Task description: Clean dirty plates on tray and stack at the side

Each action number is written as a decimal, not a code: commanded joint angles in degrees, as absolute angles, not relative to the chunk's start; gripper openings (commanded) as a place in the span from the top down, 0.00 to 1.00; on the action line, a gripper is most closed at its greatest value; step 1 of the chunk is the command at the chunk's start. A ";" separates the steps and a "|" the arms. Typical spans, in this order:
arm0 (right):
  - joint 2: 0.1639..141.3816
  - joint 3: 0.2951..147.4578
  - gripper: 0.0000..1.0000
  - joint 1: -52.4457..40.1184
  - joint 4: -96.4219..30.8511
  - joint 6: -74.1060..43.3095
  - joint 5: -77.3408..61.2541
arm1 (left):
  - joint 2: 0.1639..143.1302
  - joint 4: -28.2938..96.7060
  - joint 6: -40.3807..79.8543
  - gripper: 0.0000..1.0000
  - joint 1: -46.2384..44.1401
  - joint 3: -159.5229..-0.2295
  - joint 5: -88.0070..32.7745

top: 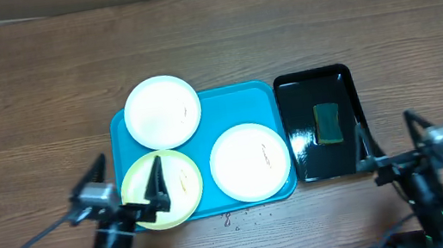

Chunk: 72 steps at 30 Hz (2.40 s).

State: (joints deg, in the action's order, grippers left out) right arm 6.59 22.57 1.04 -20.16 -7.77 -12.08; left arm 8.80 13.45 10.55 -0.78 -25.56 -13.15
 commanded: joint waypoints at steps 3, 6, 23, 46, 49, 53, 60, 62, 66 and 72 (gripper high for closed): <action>23.03 43.62 0.00 0.75 -34.26 -8.73 -18.00 | 29.41 32.45 9.34 0.00 -1.10 -56.58 -24.29; 34.41 56.12 0.00 0.75 -50.68 -8.49 -19.55 | 43.05 50.30 8.86 0.00 -1.13 -74.74 -30.92; 69.56 79.88 0.04 0.73 -86.28 -6.39 -19.11 | 84.38 88.58 11.29 0.48 -7.49 -95.83 -24.64; 71.07 72.86 0.02 0.69 -82.30 -6.44 -15.09 | 88.07 57.32 32.40 0.28 -27.77 -72.20 -6.61; 71.07 70.94 0.02 0.69 -80.18 -6.70 -15.09 | 88.07 57.49 32.36 0.24 -27.77 -72.20 -5.28; 71.09 68.64 0.02 0.69 -76.97 -6.72 -15.07 | 88.14 57.34 32.45 0.24 -27.79 -71.72 -2.33; 71.53 67.42 0.04 0.69 -75.00 -7.33 -15.03 | 88.86 54.61 36.27 0.41 -27.79 -68.99 -1.06; 71.72 67.42 0.05 0.69 -74.28 -7.33 -15.03 | 88.88 53.06 36.25 0.46 -27.79 -67.72 -1.06; 71.92 67.33 0.06 0.69 -72.23 -7.35 -15.05 | 88.88 47.97 36.25 0.55 -27.79 -63.86 -0.60; 71.94 64.79 0.07 0.67 -69.58 -7.77 -15.09 | 88.90 43.29 37.56 0.55 -27.73 -58.30 1.85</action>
